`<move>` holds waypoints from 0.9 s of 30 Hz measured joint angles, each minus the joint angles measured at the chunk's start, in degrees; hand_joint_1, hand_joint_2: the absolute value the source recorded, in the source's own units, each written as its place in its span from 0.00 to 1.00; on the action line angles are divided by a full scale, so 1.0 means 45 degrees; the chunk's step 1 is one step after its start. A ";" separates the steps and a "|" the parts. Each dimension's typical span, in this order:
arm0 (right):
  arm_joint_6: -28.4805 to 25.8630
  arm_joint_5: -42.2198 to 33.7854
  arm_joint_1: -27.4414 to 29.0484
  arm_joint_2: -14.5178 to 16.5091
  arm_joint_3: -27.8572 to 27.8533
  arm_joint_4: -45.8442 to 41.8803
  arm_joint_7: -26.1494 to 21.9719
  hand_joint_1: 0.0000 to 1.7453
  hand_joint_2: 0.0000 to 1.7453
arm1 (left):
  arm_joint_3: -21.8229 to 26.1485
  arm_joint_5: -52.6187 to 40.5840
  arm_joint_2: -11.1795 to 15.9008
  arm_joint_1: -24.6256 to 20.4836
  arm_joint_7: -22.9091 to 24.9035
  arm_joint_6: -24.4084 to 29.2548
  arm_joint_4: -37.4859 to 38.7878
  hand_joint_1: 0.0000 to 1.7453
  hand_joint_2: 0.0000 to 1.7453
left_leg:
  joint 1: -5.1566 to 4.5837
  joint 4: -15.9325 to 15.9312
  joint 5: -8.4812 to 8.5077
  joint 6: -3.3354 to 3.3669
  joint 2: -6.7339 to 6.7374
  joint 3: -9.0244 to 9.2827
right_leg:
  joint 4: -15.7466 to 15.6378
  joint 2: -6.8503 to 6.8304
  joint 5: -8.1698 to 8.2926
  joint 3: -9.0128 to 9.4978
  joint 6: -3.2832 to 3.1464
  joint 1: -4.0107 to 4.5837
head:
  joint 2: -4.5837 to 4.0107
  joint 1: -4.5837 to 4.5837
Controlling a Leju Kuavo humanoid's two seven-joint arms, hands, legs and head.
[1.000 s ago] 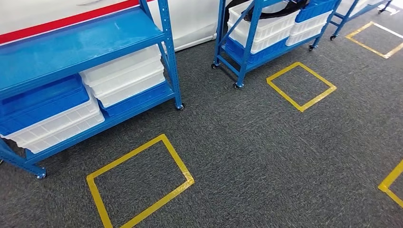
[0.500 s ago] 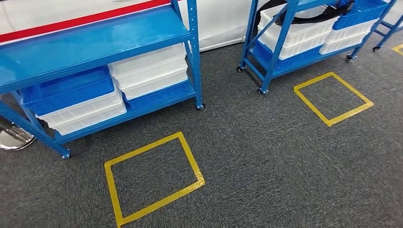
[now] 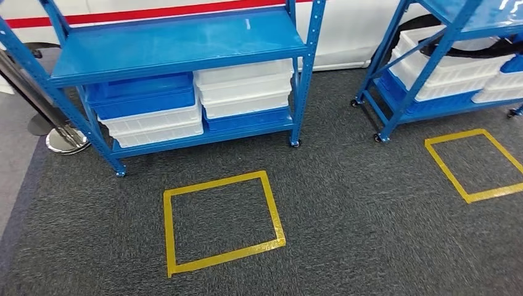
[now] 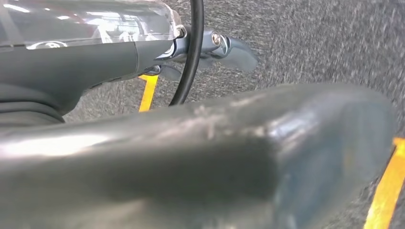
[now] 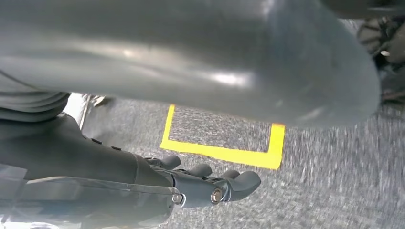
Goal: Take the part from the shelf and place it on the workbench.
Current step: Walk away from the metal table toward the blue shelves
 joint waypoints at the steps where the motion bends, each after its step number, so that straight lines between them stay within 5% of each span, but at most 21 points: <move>1: -0.0001 0.0006 0.0015 0.0041 0.0000 0.0000 0.0005 0.00 0.00 | 0.0000 0.0002 0.0001 -0.0010 0.0001 0.0002 0.0000 0.00 0.00 | -0.0001 0.0009 0.0003 0.0009 -0.0211 -0.0008 | 0.0618 0.0108 -0.0144 -0.0366 0.0021 -0.0020 | 0.0000 0.0000; 3: -0.0005 0.0034 0.0034 0.0099 0.0000 0.0000 0.0017 0.00 0.00 | 0.0002 0.0004 0.0004 0.0000 0.0001 0.0027 0.0000 0.00 0.00 | 0.0006 0.0049 -0.0023 -0.0017 -0.0653 0.0015 | 0.0581 0.0187 0.0325 -0.0535 0.0050 -0.0065 | 0.0000 0.0001; 6: -0.0010 0.0078 0.0063 0.0133 0.0000 0.0002 0.0030 0.00 0.00 | 0.0007 0.0007 -0.0001 0.0009 -0.0001 0.0096 0.0000 0.00 0.00 | 0.0012 0.0218 -0.0131 -0.0173 -0.1231 -0.0007 | -0.1692 0.0885 0.1694 0.0258 0.0041 -0.0164 | 0.0000 0.0000; 8: -0.0010 0.0089 0.0060 0.0136 0.0000 0.0002 0.0032 0.00 0.00 | 0.0010 0.0007 -0.0006 -0.0004 -0.0002 0.0119 0.0000 0.00 0.00 | 0.0027 0.0318 -0.0192 -0.0328 -0.1495 -0.0127 | -0.2348 0.1223 0.1876 0.0477 0.0030 -0.0156 | 0.0000 -0.0001; 10: -0.0010 0.0095 0.0033 0.0136 0.0000 0.0000 0.0030 0.00 0.00 | 0.0015 0.0007 -0.0001 0.0008 -0.0004 0.0130 0.0000 0.00 0.00 | 0.0068 0.0295 -0.0199 -0.0496 -0.1733 -0.0189 | -0.2394 0.0952 0.1866 0.0522 -0.0055 -0.0119 | 0.0000 -0.0001; 11: -0.0009 0.0096 0.0027 0.0133 0.0000 0.0000 0.0033 0.00 0.00 | 0.0018 0.0007 0.0006 0.0021 -0.0004 0.0132 0.0000 0.00 0.00 | 0.0077 0.0358 -0.0248 -0.0568 -0.1665 -0.0212 | -0.2448 0.0806 0.1878 0.0571 -0.0126 -0.0131 | 0.0000 -0.0001; 13: -0.0009 0.0100 0.0045 0.0084 0.0000 0.0001 0.0038 0.00 0.00 | 0.0024 0.0007 0.0019 0.0022 -0.0002 0.0134 0.0000 0.00 0.00 | 0.0069 0.1090 -0.0693 -0.0701 -0.1067 -0.0534 | -0.2563 0.0485 0.1894 0.0658 -0.0261 -0.0186 | 0.0000 -0.0002; 16: -0.0115 0.0062 0.0084 -0.0026 -0.0008 0.0001 0.0024 0.00 0.00 | 0.0029 0.0043 0.0013 -0.0006 0.0001 0.0097 0.0000 0.00 0.00 | 0.0114 0.3339 -0.1734 -0.0849 -0.0211 -0.1674 | -0.2572 0.0083 0.1829 0.0690 -0.0355 -0.0152 | 0.0000 -0.0002; 18: -0.0252 -0.0011 0.0064 -0.0074 -0.0033 0.0000 -0.0004 0.00 0.00 | 0.0046 0.0091 0.0008 0.0006 -0.0009 0.0035 0.0000 0.00 0.00 | 0.0147 0.3527 -0.1545 -0.0891 -0.0100 -0.1776 | -0.2554 -0.0105 0.1780 0.0724 -0.0336 -0.0151 | 0.0000 -0.0004; 20: -0.0322 -0.0050 0.0046 -0.0088 -0.0049 0.0000 -0.0030 0.00 0.00 | 0.0066 0.0119 0.0008 0.0019 -0.0022 -0.0024 0.0000 0.00 0.00 | 0.0159 0.2039 -0.0710 -0.0847 -0.0014 -0.1001 | -0.2542 -0.0219 0.1709 0.0815 -0.0261 -0.0163 | 0.0000 -0.0004; 22: -0.0360 -0.0055 0.0034 -0.0091 -0.0049 0.0000 -0.0051 0.00 0.00 | 0.0075 0.0132 0.0008 0.0006 -0.0029 -0.0051 0.0000 0.00 0.00 | 0.0102 0.0669 -0.0289 -0.0708 0.0077 -0.0306 | -0.2543 -0.0285 0.1611 0.0890 -0.0124 -0.0128 | 0.0000 -0.0002; 27: -0.0392 -0.0055 -0.0030 -0.0086 -0.0055 0.0000 -0.0074 0.00 0.00 | 0.0095 0.0186 0.0006 0.0038 -0.0057 -0.0075 0.0000 0.00 0.00 | 0.0091 0.0148 -0.0365 -0.0147 0.0012 0.0101 | -0.2167 -0.0171 0.1580 0.1002 0.0263 -0.0138 | 0.0000 -0.0001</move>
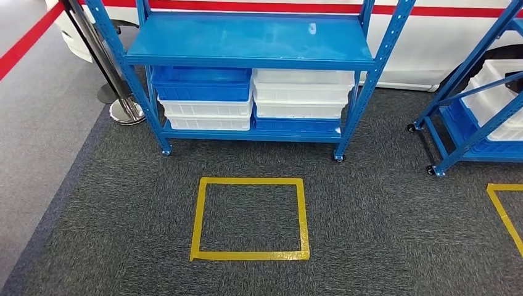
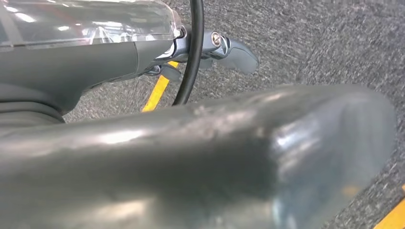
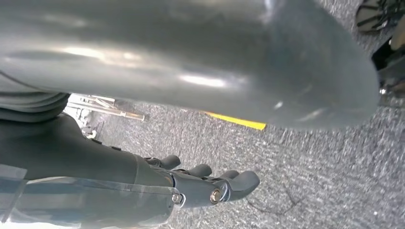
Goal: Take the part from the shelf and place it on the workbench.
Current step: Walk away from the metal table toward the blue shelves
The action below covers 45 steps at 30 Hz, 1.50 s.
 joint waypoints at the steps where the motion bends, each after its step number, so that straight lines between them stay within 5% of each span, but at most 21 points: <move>1: -0.0001 0.0000 -0.0005 0.0018 -0.0001 0.0000 -0.0002 0.00 0.00 | 0.0004 0.0009 -0.0001 0.0000 -0.0005 -0.0003 0.0000 0.00 0.00 | 0.0002 -0.0023 0.0004 0.0065 -0.0017 0.0088 | 0.0432 0.0095 -0.0274 -0.0203 0.0002 -0.0020 | 0.0000 0.0001; 4: -0.0017 0.0000 0.0006 0.0187 -0.0013 0.0000 -0.0004 0.00 0.00 | 0.0017 0.0016 0.0001 -0.0012 -0.0012 -0.0007 0.0000 0.00 0.00 | -0.0067 -0.0018 -0.0087 0.0179 -0.0053 0.0211 | 0.2627 0.0266 -0.1279 -0.1529 0.0028 -0.0015 | 0.0000 0.0001; 6: -0.0023 0.0000 0.0032 0.0279 -0.0028 0.0000 -0.0001 0.00 0.00 | 0.0041 0.0016 0.0001 0.0001 -0.0015 -0.0007 0.0000 0.00 0.00 | -0.0118 -0.0013 -0.0216 0.0184 -0.0120 0.0362 | 0.3021 0.0280 -0.1091 -0.2023 0.0009 0.0002 | 0.0000 0.0000; 9: -0.0021 0.0000 0.0105 0.0347 -0.0063 -0.0001 -0.0001 0.00 0.00 | 0.0086 0.0016 -0.0013 0.0013 -0.0013 -0.0009 0.0000 0.00 0.00 | -0.0155 -0.0006 -0.0508 0.0090 -0.0229 0.0746 | 0.0973 0.0325 0.0355 -0.1419 -0.0186 0.0099 | 0.0000 0.0001; 11: -0.0021 0.0000 0.0112 0.0358 -0.0100 -0.0004 -0.0006 0.00 0.00 | 0.0111 0.0016 -0.0029 -0.0005 -0.0016 -0.0010 0.0000 0.00 0.00 | -0.0168 -0.0008 -0.0696 -0.0050 -0.0263 0.0877 | 0.0023 0.0368 0.0594 -0.1086 -0.0348 0.0207 | 0.0000 0.0004; 15: 0.0001 0.0000 0.0100 0.0362 -0.0129 -0.0010 -0.0015 0.00 0.00 | 0.0160 0.0032 -0.0030 -0.0024 -0.0016 -0.0012 0.0000 0.00 0.00 | -0.0167 0.0454 -0.0823 -0.0328 -0.0232 0.1011 | -0.0225 0.0346 0.0473 -0.0709 -0.0637 0.0171 | 0.0000 0.0002; 17: 0.0008 0.0001 0.0096 0.0323 -0.0132 -0.0010 -0.0012 0.00 0.00 | 0.0182 0.0041 -0.0027 -0.0041 0.0001 -0.0010 0.0000 0.00 0.00 | -0.0115 0.1598 -0.1142 -0.0461 -0.0155 0.0408 | -0.0296 0.0296 0.0329 -0.0447 -0.0755 0.0133 | 0.0000 0.0002; 20: 0.0038 0.0015 0.0082 0.0197 -0.0135 -0.0010 -0.0011 0.00 0.00 | 0.0195 0.0047 -0.0039 -0.0027 0.0034 -0.0009 0.0000 0.00 0.00 | -0.0019 0.3480 -0.1956 -0.0660 -0.0107 -0.1034 | -0.0301 0.0283 0.0034 -0.0162 -0.0799 0.0125 | 0.0000 0.0001; 22: 0.0073 0.0029 0.0094 0.0146 -0.0135 -0.0010 -0.0011 0.00 0.00 | 0.0204 0.0051 -0.0044 0.0014 0.0039 -0.0007 0.0000 0.00 0.00 | 0.0028 0.3183 -0.1673 -0.0701 -0.0086 -0.1337 | -0.0300 0.0293 -0.0203 0.0142 -0.0748 0.0105 | 0.0000 0.0000; 24: 0.0093 0.0038 0.0115 0.0136 -0.0135 -0.0004 -0.0008 0.00 0.00 | 0.0216 0.0055 -0.0041 0.0052 0.0039 -0.0006 0.0000 0.00 0.00 | 0.0042 0.1759 -0.0492 -0.0659 -0.0033 -0.1135 | -0.0292 0.0284 -0.0473 0.0495 -0.0650 0.0085 | 0.0000 0.0002; 26: 0.0120 0.0042 0.0108 0.0135 -0.0135 0.0006 -0.0007 0.00 0.00 | 0.0223 0.0067 -0.0041 0.0073 0.0038 -0.0001 0.0000 0.00 0.00 | -0.0025 0.0774 0.0242 -0.0498 0.0046 -0.0969 | -0.0313 0.0278 -0.0696 0.0699 -0.0496 0.0086 | 0.0000 0.0002; 30: 0.0149 0.0057 0.0032 0.0135 -0.0135 0.0007 -0.0002 0.00 0.00 | 0.0232 0.0123 -0.0044 0.0067 0.0044 0.0005 0.0000 0.00 0.00 | -0.0044 0.0376 0.0220 -0.0073 -0.0010 -0.0600 | -0.0027 0.0285 -0.0647 0.0870 -0.0157 0.0097 | 0.0000 0.0002; 32: 0.0154 0.0064 0.0005 0.0175 -0.0135 0.0005 -0.0004 0.00 0.00 | 0.0236 0.0131 -0.0045 0.0041 0.0041 0.0005 0.0000 0.00 0.00 | -0.0013 0.0187 0.0153 0.0088 -0.0051 -0.0242 | 0.1035 0.0311 -0.0726 0.0313 -0.0094 0.0074 | 0.0000 0.0004; 34: 0.0154 0.0074 -0.0004 0.0268 -0.0137 0.0002 -0.0006 0.00 0.00 | 0.0238 0.0143 -0.0045 0.0012 0.0040 0.0006 0.0000 0.00 0.00 | -0.0033 0.0121 0.0008 0.0188 -0.0067 -0.0038 | 0.2507 0.0328 -0.1291 -0.0773 -0.0088 0.0076 | 0.0000 0.0005; 36: 0.0154 0.0092 0.0009 0.0335 -0.0141 0.0000 -0.0004 0.00 0.00 | 0.0244 0.0164 -0.0046 0.0020 0.0046 0.0008 0.0000 0.00 0.00 | -0.0058 0.0118 -0.0217 0.0203 -0.0111 0.0204 | 0.3166 0.0329 -0.1779 -0.1631 -0.0099 0.0083 | 0.0000 0.0004; 38: 0.0154 0.0109 0.0052 0.0348 -0.0143 0.0000 -0.0001 0.00 0.00 | 0.0253 0.0181 -0.0047 0.0042 0.0056 0.0011 0.0000 0.00 0.00 | -0.0070 0.0116 -0.0494 0.0159 -0.0169 0.0569 | 0.2457 0.0330 -0.1300 -0.1817 -0.0155 0.0090 | 0.0000 0.0004; 40: 0.0154 0.0115 0.0128 0.0348 -0.0149 0.0000 -0.0001 0.00 0.00 | 0.0266 0.0189 -0.0058 0.0051 0.0062 0.0012 0.0000 0.00 0.00 | -0.0088 0.0135 -0.0794 0.0079 -0.0208 0.0903 | 0.0999 0.0338 0.0064 -0.1658 -0.0272 0.0149 | 0.0000 0.0004; 42: 0.0154 0.0117 0.0149 0.0348 -0.0160 -0.0001 -0.0005 0.00 0.00 | 0.0282 0.0189 -0.0069 0.0030 0.0066 0.0011 0.0000 0.00 0.00 | -0.0121 0.0112 -0.1059 -0.0067 -0.0235 0.1107 | 0.0172 0.0362 0.0832 -0.1565 -0.0375 0.0232 | 0.0000 0.0004; 45: 0.0154 0.0118 0.0111 0.0347 -0.0172 -0.0005 -0.0002 0.00 0.00 | 0.0293 0.0198 -0.0069 0.0000 0.0063 0.0015 0.0000 0.00 0.00 | -0.0137 0.0229 -0.1125 -0.0307 -0.0228 0.1426 | -0.0076 0.0399 0.0716 -0.1219 -0.0568 0.0212 | 0.0000 0.0004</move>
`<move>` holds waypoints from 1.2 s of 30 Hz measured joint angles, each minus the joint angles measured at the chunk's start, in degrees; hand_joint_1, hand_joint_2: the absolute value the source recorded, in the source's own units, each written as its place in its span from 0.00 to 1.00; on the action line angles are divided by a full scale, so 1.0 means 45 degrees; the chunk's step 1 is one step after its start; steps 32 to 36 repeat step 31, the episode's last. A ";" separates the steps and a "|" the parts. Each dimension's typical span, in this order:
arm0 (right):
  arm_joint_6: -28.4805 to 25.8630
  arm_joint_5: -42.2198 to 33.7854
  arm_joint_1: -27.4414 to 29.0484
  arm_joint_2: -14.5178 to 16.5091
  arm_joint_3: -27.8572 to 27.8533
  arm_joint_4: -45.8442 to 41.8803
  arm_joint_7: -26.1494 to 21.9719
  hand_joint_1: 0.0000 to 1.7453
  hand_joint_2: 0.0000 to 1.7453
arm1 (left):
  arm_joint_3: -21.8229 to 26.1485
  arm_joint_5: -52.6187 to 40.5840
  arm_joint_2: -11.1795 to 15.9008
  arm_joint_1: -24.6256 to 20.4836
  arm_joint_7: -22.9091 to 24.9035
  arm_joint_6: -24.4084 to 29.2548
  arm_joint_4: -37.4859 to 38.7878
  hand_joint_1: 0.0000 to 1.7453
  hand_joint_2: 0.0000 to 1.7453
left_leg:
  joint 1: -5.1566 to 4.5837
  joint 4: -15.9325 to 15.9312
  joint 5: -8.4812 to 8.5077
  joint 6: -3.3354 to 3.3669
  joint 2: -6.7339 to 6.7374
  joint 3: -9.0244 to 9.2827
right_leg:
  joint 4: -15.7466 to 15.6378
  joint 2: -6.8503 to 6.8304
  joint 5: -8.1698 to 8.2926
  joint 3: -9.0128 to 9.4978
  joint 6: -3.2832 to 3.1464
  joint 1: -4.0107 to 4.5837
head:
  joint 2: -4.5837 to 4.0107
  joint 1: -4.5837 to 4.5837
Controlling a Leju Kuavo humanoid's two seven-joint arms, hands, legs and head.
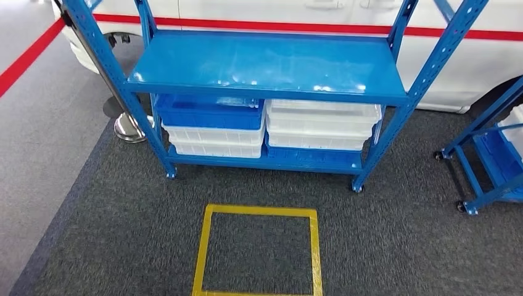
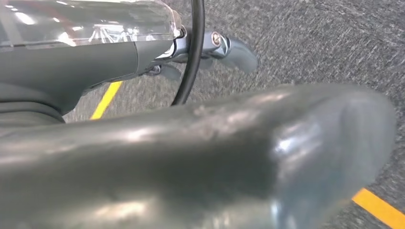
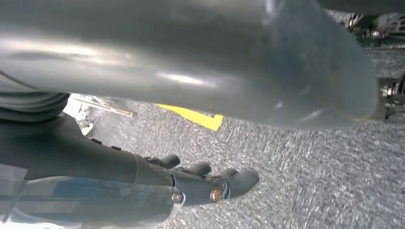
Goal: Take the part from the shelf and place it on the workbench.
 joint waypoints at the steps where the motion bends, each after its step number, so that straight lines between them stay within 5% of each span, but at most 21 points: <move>1: 0.0000 0.0002 0.0010 -0.0002 -0.0001 0.0000 0.0001 0.00 0.00 | 0.0002 0.0005 0.0001 -0.0014 -0.0004 0.0004 0.0000 0.00 0.00 | 0.0008 0.0310 0.0005 -0.0061 0.0027 -0.0049 | -0.0072 -0.0003 -0.0060 0.0188 -0.0074 -0.0033 | 0.0000 -0.0001; 3: 0.0000 0.0011 0.0010 -0.0027 -0.0004 0.0000 0.0001 0.00 0.00 | 0.0005 0.0007 0.0004 -0.0053 -0.0006 0.0007 0.0000 0.00 0.00 | 0.0063 0.1529 -0.0269 -0.0194 0.0093 -0.0706 | -0.0145 -0.0026 -0.0225 0.0504 -0.0176 -0.0065 | 0.0000 -0.0004; 5: 0.0002 0.0035 -0.0021 -0.0101 -0.0004 0.0000 -0.0013 0.00 0.00 | 0.0006 0.0015 0.0000 -0.0057 -0.0002 0.0007 0.0000 0.00 0.00 | 0.0103 0.2940 -0.0953 -0.0311 0.0126 -0.1787 | -0.0155 -0.0026 -0.0459 0.0734 -0.0214 -0.0070 | 0.0000 -0.0005; 7: 0.0018 0.0103 -0.0027 -0.0177 -0.0001 0.0000 -0.0080 0.00 0.00 | 0.0010 0.0042 -0.0005 -0.0014 0.0000 0.0012 0.0000 0.00 0.00 | 0.0122 0.3245 -0.1379 -0.0343 0.0138 -0.2461 | -0.0155 -0.0003 -0.0733 0.1058 -0.0196 -0.0073 | 0.0000 -0.0005; 8: 0.0033 0.0130 -0.0020 -0.0197 -0.0001 0.0000 -0.0124 0.00 0.00 | 0.0015 0.0059 -0.0006 0.0004 -0.0001 0.0021 0.0000 0.00 0.00 | 0.0124 0.2855 -0.1147 -0.0329 0.0142 -0.2570 | -0.0156 0.0003 -0.0885 0.1265 -0.0171 -0.0074 | 0.0000 -0.0006; 12: 0.0077 0.0027 -0.0024 -0.0206 -0.0040 0.0026 -0.0193 0.00 0.00 | 0.0072 0.0085 0.0001 0.0086 -0.0007 0.0055 0.0000 0.00 0.00 | 0.0028 0.0688 0.1247 -0.0012 0.0190 -0.2525 | -0.0139 0.0019 -0.1454 0.1860 0.0046 -0.0041 | 0.0000 -0.0001; 15: 0.0077 -0.0007 -0.0076 -0.0208 -0.0064 0.0034 -0.0197 0.00 0.00 | 0.0134 0.0087 0.0001 0.0063 -0.0010 0.0061 0.0000 0.00 0.00 | 0.0016 0.0377 0.1374 0.0291 0.0171 -0.2221 | -0.0038 0.0045 -0.1486 0.2076 0.0291 -0.0019 | 0.0000 0.0000; 17: 0.0074 -0.0018 -0.0095 -0.0202 -0.0072 0.0034 -0.0200 0.00 0.00 | 0.0164 0.0086 -0.0001 0.0037 -0.0010 0.0061 0.0000 0.00 0.00 | 0.0058 0.0145 0.1337 0.0463 0.0155 -0.1898 | 0.0645 0.0039 -0.1493 0.1818 0.0370 -0.0034 | 0.0000 0.0000; 20: 0.0066 -0.0055 -0.0123 -0.0084 -0.0102 0.0032 -0.0208 0.00 0.00 | 0.0200 0.0085 0.0000 -0.0009 -0.0010 0.0061 0.0000 0.00 0.00 | 0.0055 0.0039 0.1127 0.0611 0.0195 -0.1613 | 0.2657 0.0039 -0.2293 0.0368 0.0437 -0.0043 | 0.0000 -0.0001; 22: 0.0034 -0.0006 -0.0106 -0.0010 -0.0127 0.0029 -0.0222 0.00 0.00 | 0.0214 0.0091 -0.0001 -0.0001 -0.0010 0.0061 0.0000 0.00 0.00 | 0.0044 0.0038 0.0901 0.0597 0.0196 -0.1373 | 0.3131 0.0032 -0.2533 -0.0358 0.0469 -0.0044 | 0.0000 -0.0001; 27: -0.0022 0.0210 0.0017 0.0009 -0.0134 0.0029 -0.0259 0.00 0.00 | 0.0236 0.0108 -0.0026 0.0010 -0.0018 0.0064 0.0000 0.00 0.00 | 0.0015 0.0050 0.0255 0.0354 0.0173 -0.0669 | 0.0363 -0.0042 -0.0241 -0.0095 0.0248 0.0063 | 0.0000 0.0001; 31: -0.0049 0.0266 -0.0024 0.0016 -0.0132 0.0019 -0.0259 0.00 0.00 | 0.0241 0.0121 -0.0031 -0.0049 -0.0029 0.0067 0.0000 0.00 0.00 | -0.0018 0.0157 0.0130 0.0100 0.0183 -0.0459 | 0.0054 -0.0022 -0.0190 0.0105 -0.0010 0.0072 | 0.0000 -0.0001; 36: -0.0049 0.0266 -0.0024 0.0016 -0.0132 0.0019 -0.0259 0.00 0.00 | 0.0241 0.0121 -0.0031 -0.0049 -0.0029 0.0067 0.0000 0.00 0.00 | -0.0018 0.0157 0.0130 0.0100 0.0183 -0.0459 | 0.0054 -0.0022 -0.0190 0.0105 -0.0010 0.0072 | 0.0000 -0.0001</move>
